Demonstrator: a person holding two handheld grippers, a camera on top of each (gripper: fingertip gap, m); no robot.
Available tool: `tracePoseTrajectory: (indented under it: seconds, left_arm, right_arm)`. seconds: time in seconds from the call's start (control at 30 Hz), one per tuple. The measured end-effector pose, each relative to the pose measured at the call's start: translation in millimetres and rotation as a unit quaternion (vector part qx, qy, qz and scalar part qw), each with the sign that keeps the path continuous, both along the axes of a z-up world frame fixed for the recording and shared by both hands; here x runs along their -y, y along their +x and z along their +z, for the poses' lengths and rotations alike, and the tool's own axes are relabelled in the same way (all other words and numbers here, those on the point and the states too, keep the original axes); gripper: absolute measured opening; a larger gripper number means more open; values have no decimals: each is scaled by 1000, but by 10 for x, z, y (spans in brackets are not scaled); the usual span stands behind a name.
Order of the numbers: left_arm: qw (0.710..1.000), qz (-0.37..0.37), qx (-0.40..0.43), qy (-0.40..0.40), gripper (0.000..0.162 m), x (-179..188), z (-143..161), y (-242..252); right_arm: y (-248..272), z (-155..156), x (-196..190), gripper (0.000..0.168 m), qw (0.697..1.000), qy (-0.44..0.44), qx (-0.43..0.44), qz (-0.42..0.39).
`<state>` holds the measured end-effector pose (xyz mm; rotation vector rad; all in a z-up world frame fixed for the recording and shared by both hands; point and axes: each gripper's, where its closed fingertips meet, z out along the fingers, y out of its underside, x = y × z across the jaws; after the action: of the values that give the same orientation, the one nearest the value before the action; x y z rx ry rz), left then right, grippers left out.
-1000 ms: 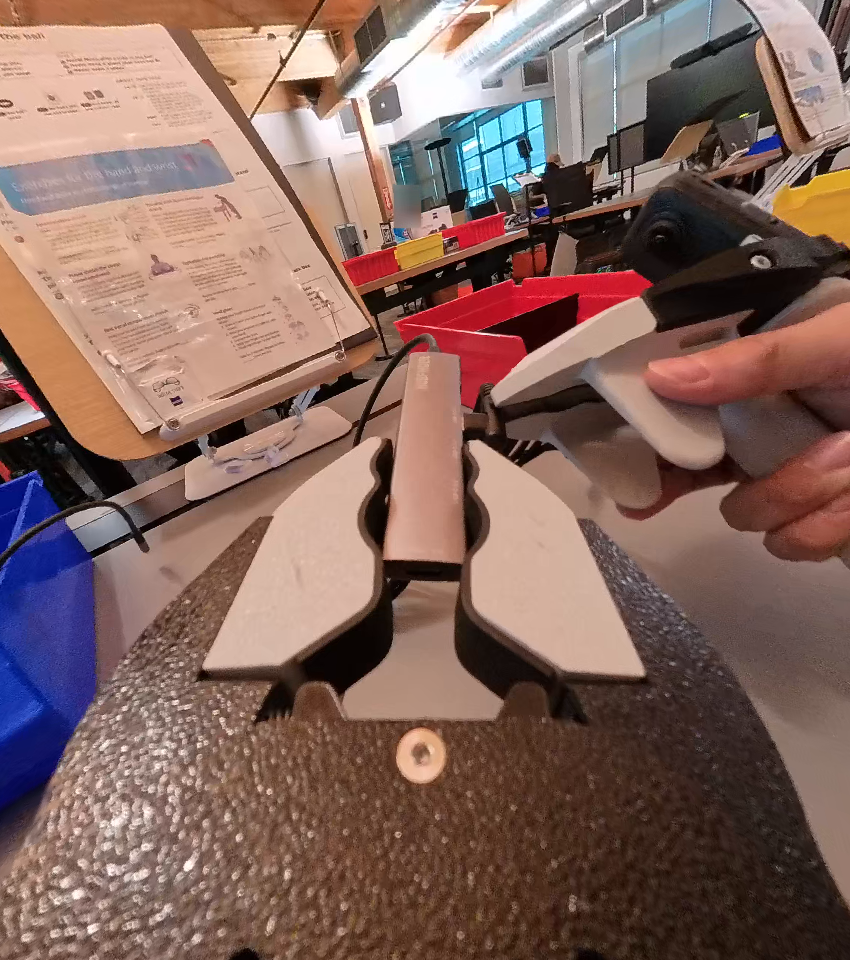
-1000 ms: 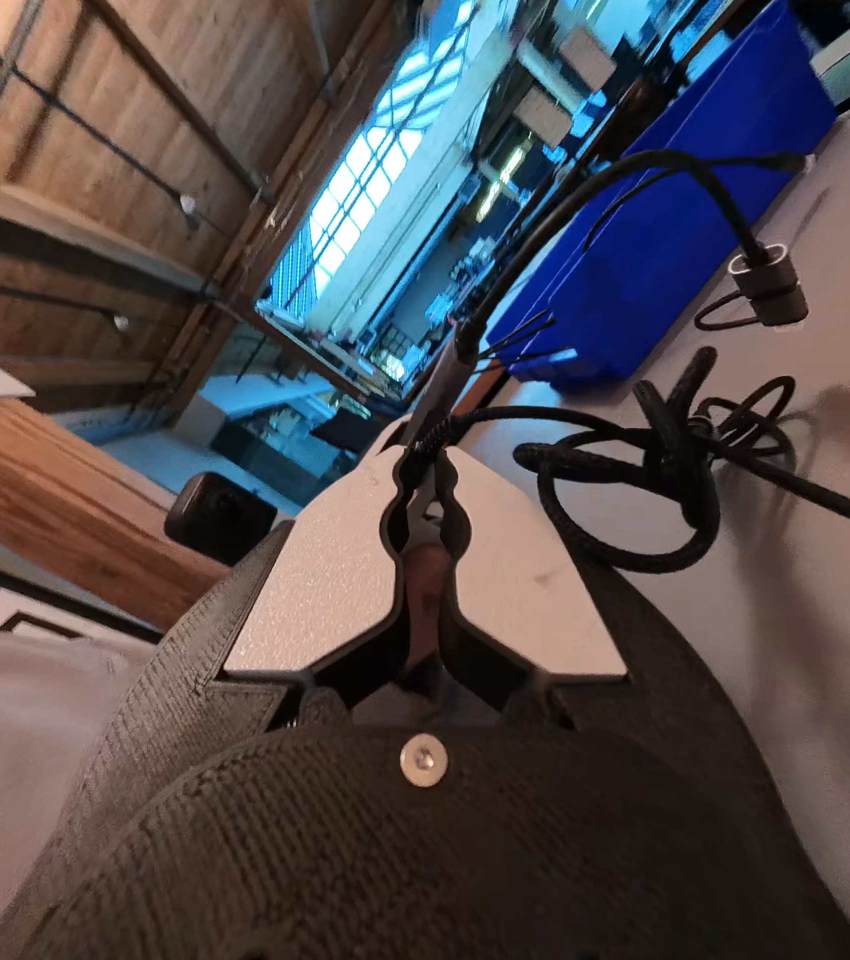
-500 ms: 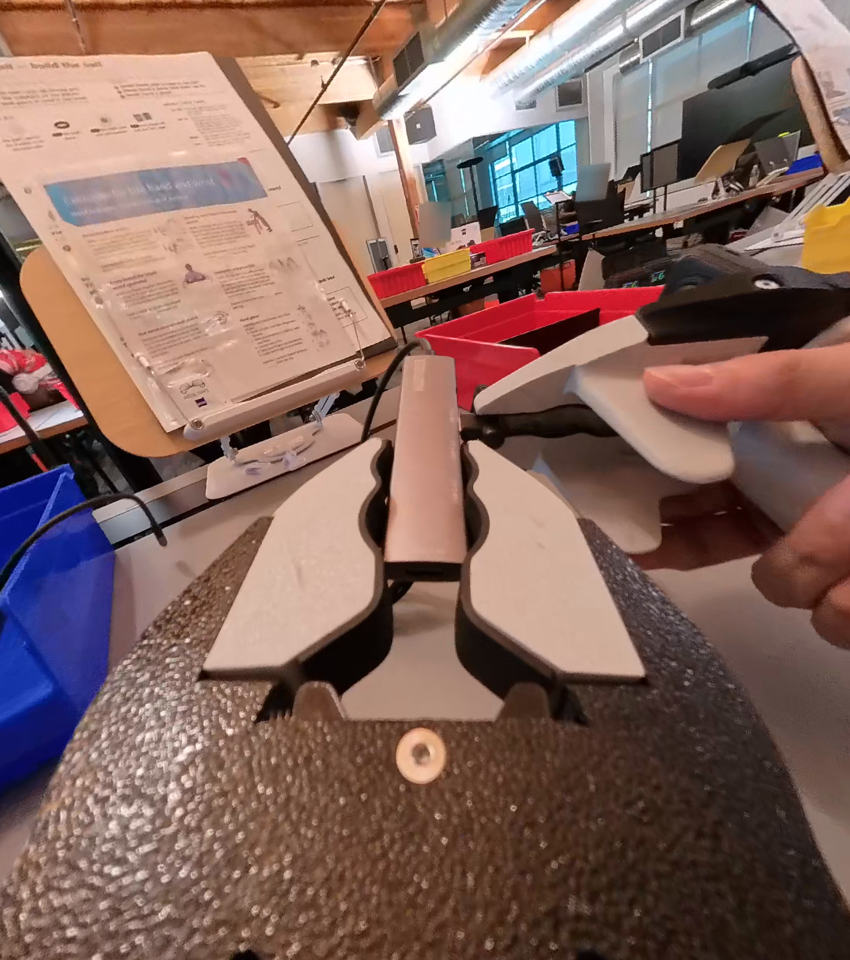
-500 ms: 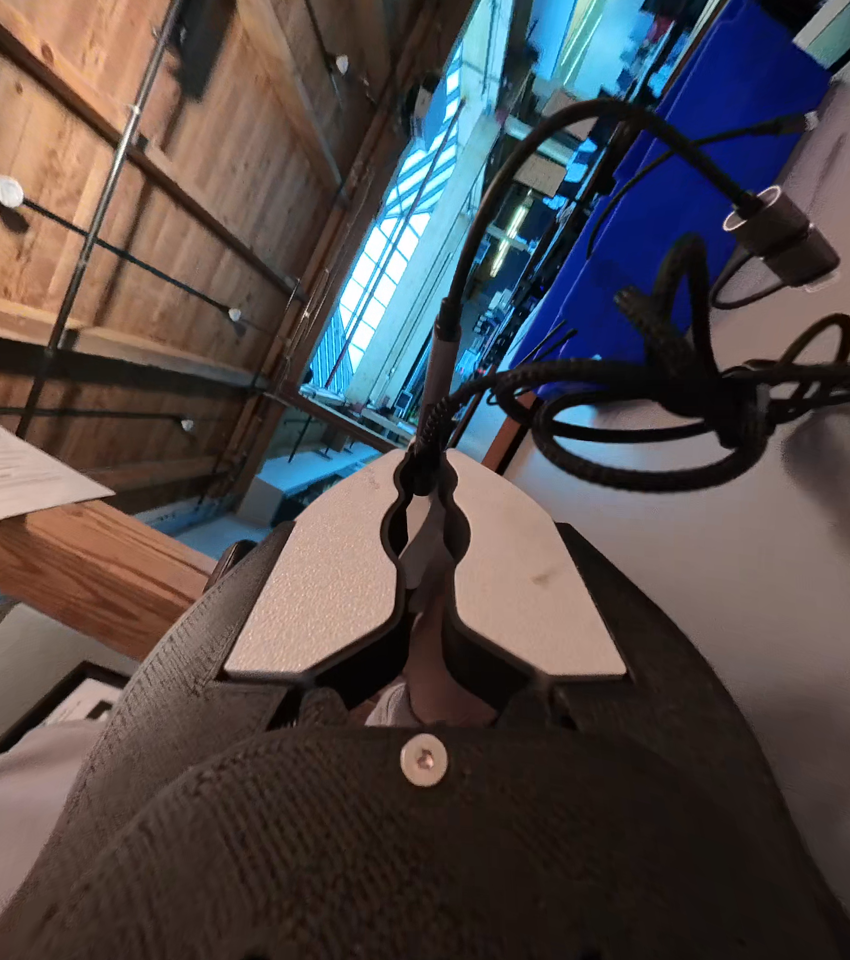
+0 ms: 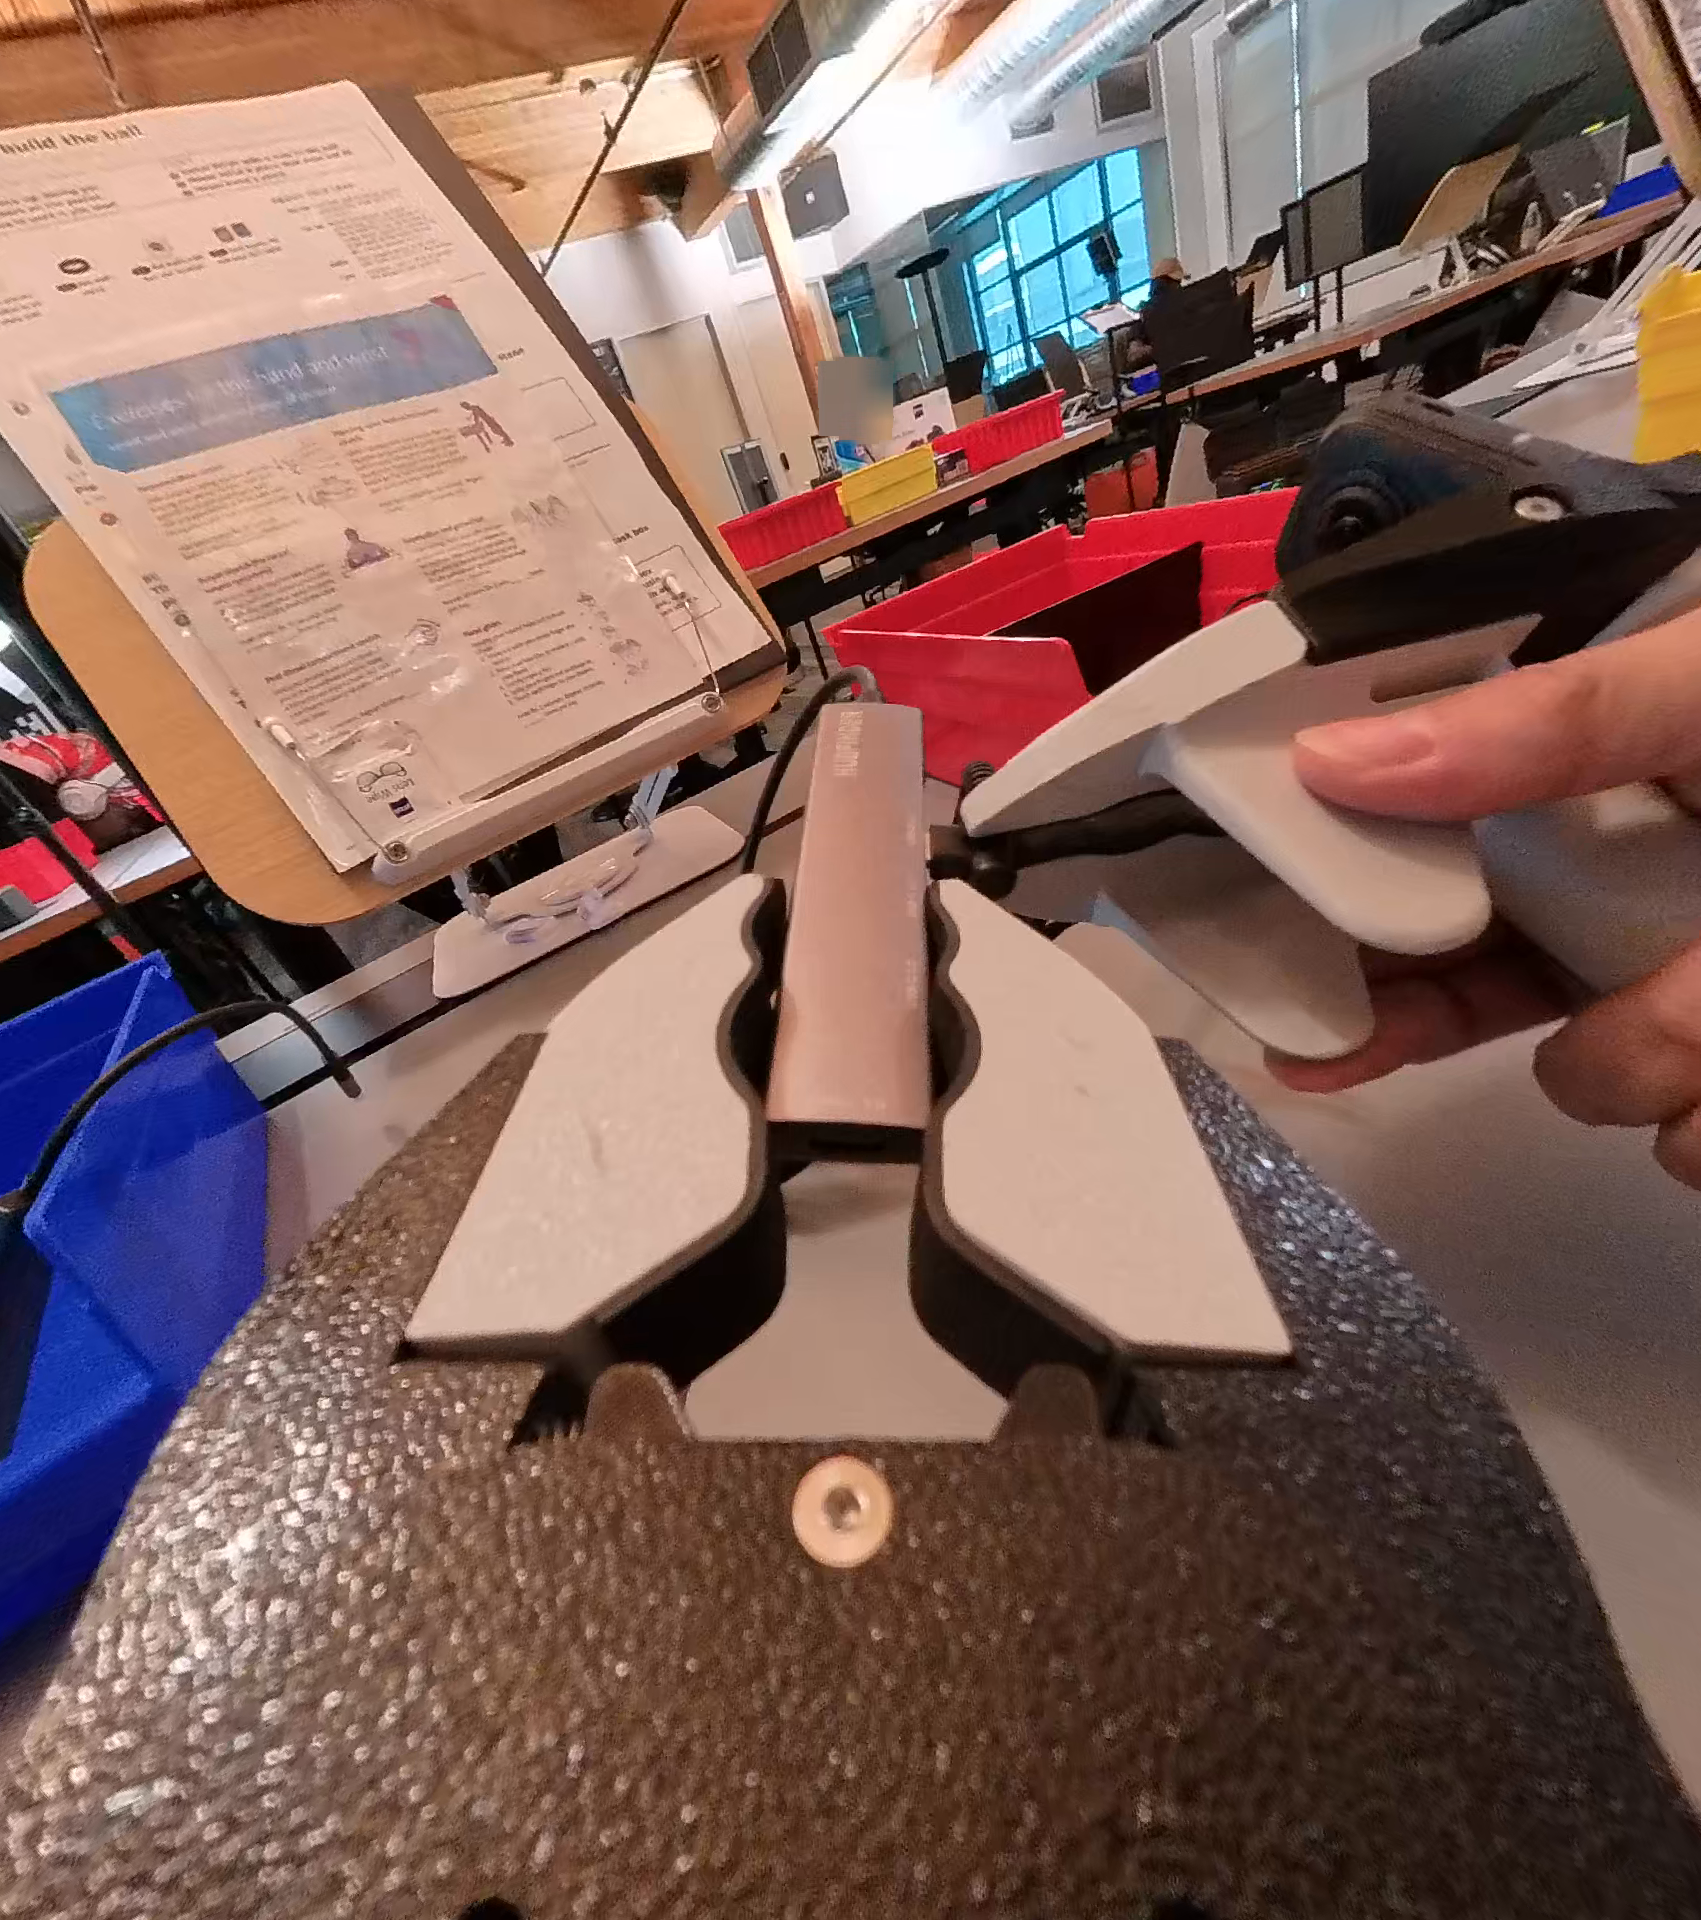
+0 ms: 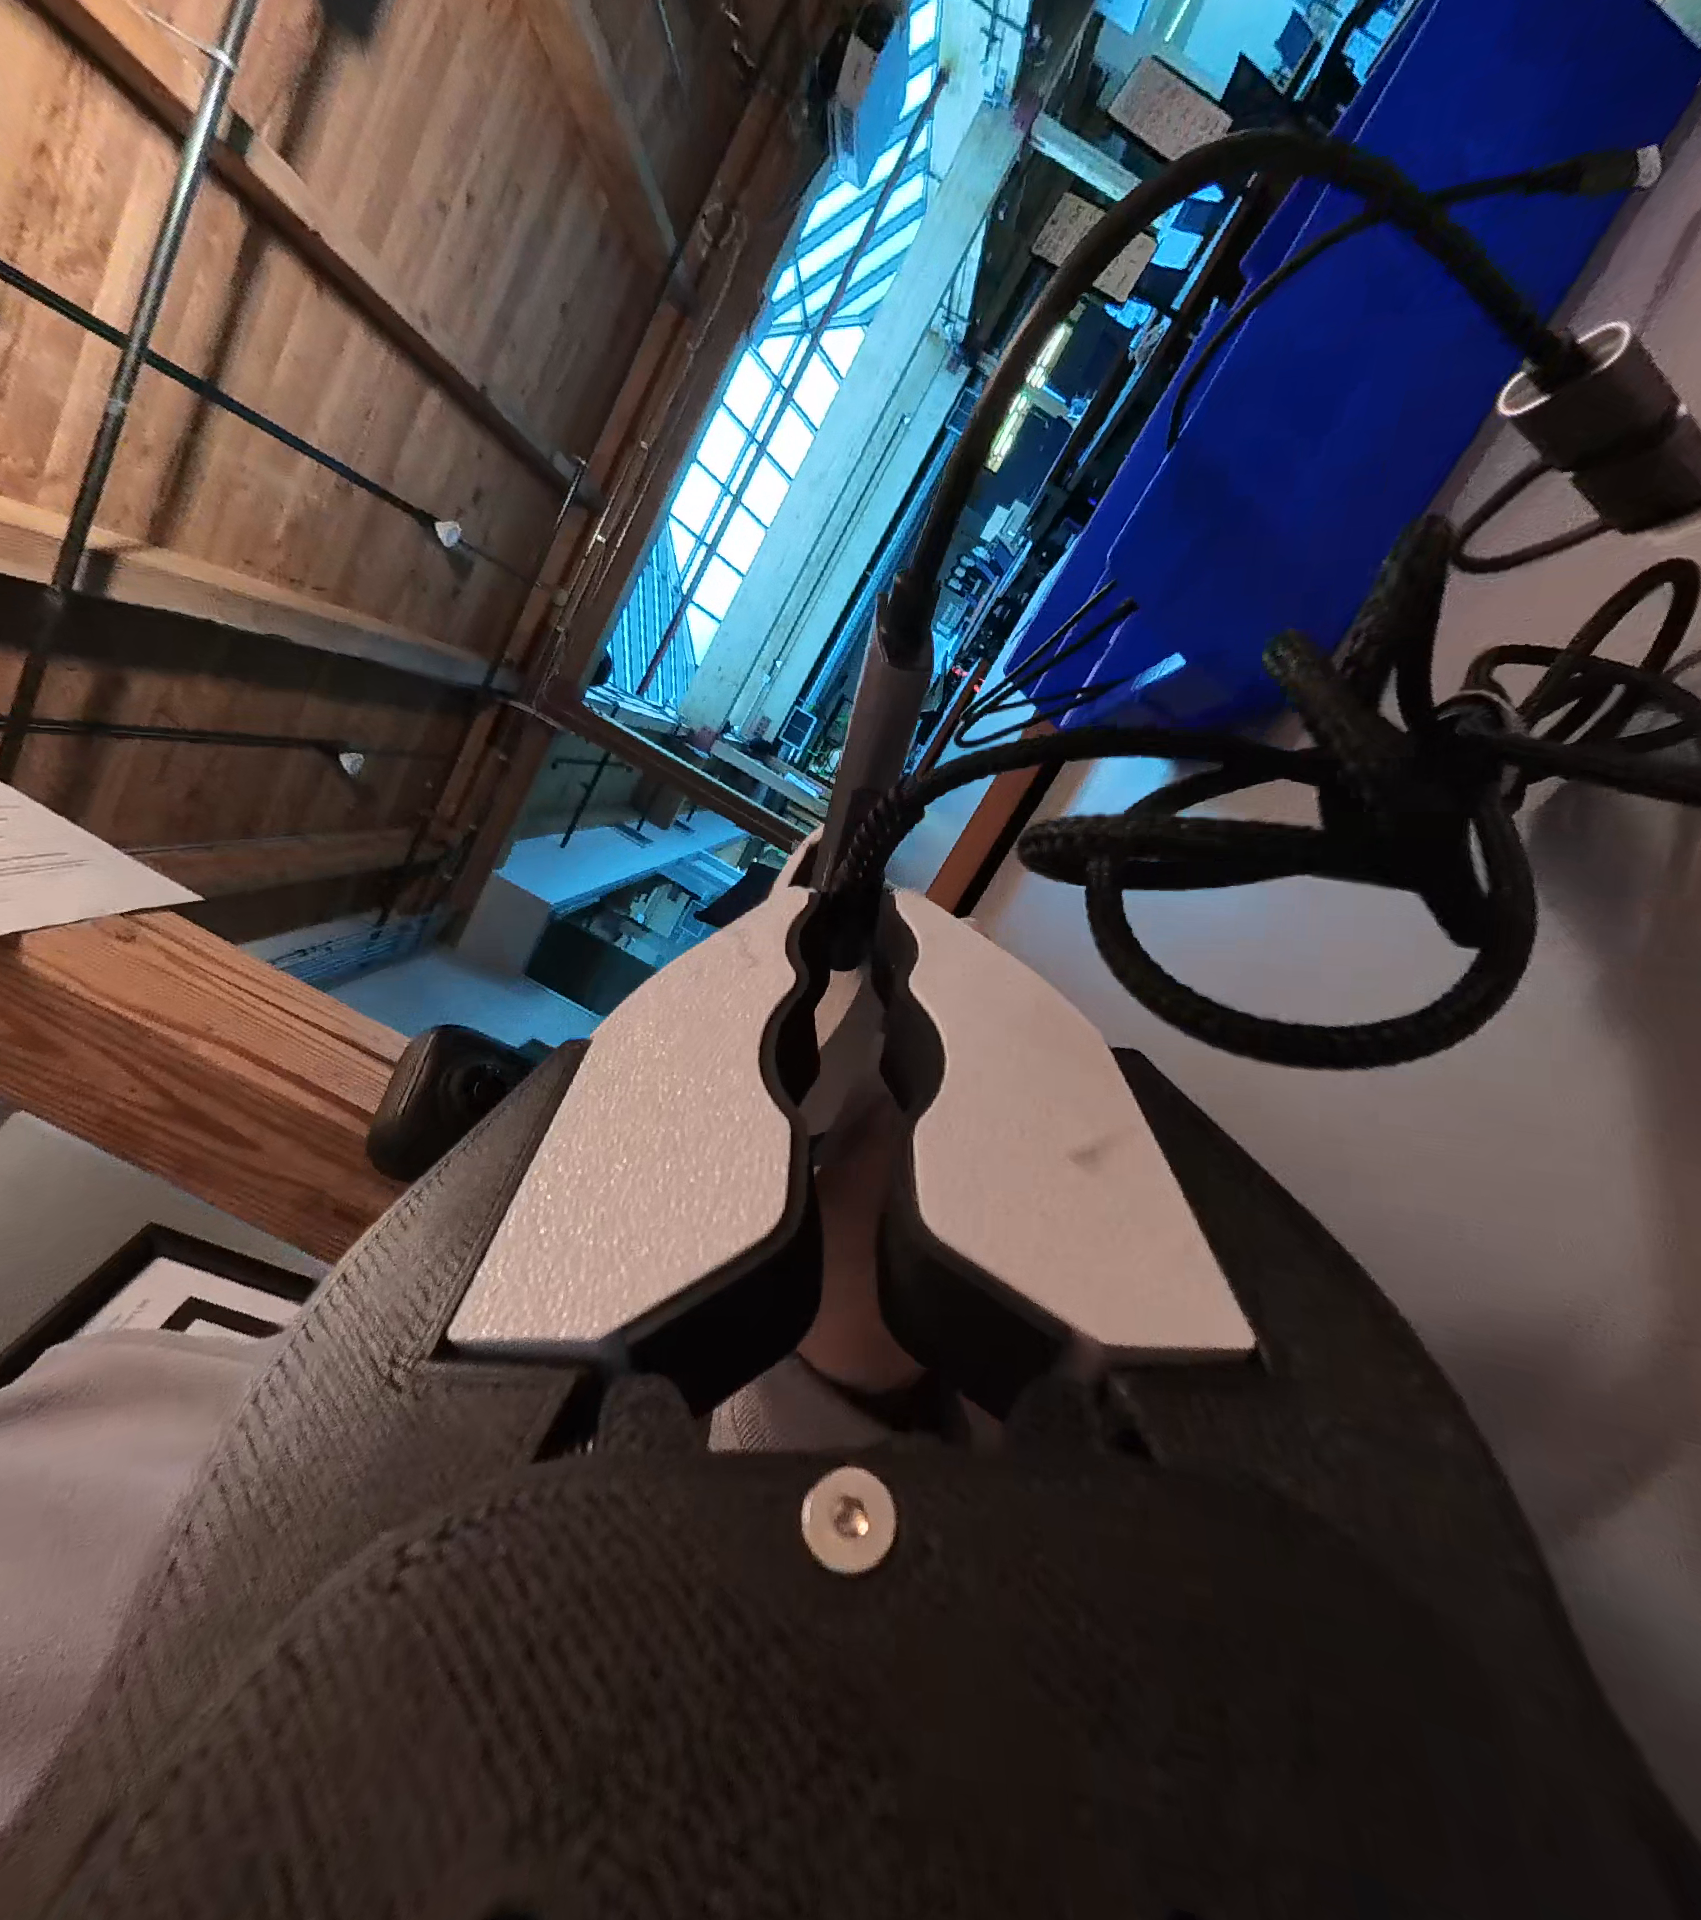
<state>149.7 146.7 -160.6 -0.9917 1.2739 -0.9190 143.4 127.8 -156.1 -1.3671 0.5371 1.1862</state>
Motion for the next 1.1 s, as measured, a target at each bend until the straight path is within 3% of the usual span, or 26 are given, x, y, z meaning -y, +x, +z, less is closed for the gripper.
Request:
tracePoseTrajectory:
  seconds: [0.2, 0.3, 0.37, 0.43, 0.53, 0.67, 0.77, 0.9, 1.1]
  left_arm:
    - [1000, -6, 2, 7, 25, 47, 89, 6]
    - [991, 99, 42, -83, 25, -666, 266, -238]
    - [989, 94, 65, -95, 25, -897, 467, -386]
    - [993, 49, 72, -85, 25, -634, 553, -329]
    - [996, -6, 65, -60, 25, -203, 554, -222]
    - [997, -22, 54, -49, 24, -71, 502, -152]
    - [997, -34, 33, -65, 24, -42, 385, -102]
    - [993, -65, 13, -93, 24, 56, 221, -28]
    - [993, -76, -12, -90, 24, 133, 81, 35]
  right_arm:
    - [11, 78, 58, 9, 998, 7, 58, 33]
    - [-166, -293, 174, 9, 993, -52, 87, 56]
    - [8, -194, 301, 8, 999, -14, -39, 19]
    - [191, -138, 327, 8, 998, -18, 48, -23]
    - [145, 248, 385, 8, 990, -1, 139, 10]
    - [347, 472, 568, 8, 937, -73, 342, 10]
    - [713, 619, 742, 8, 892, -124, 434, -11]
    - [1382, 674, 893, 8, 837, -195, 509, -55]
    - [2121, 553, 1051, 8, 803, -290, 512, -94]
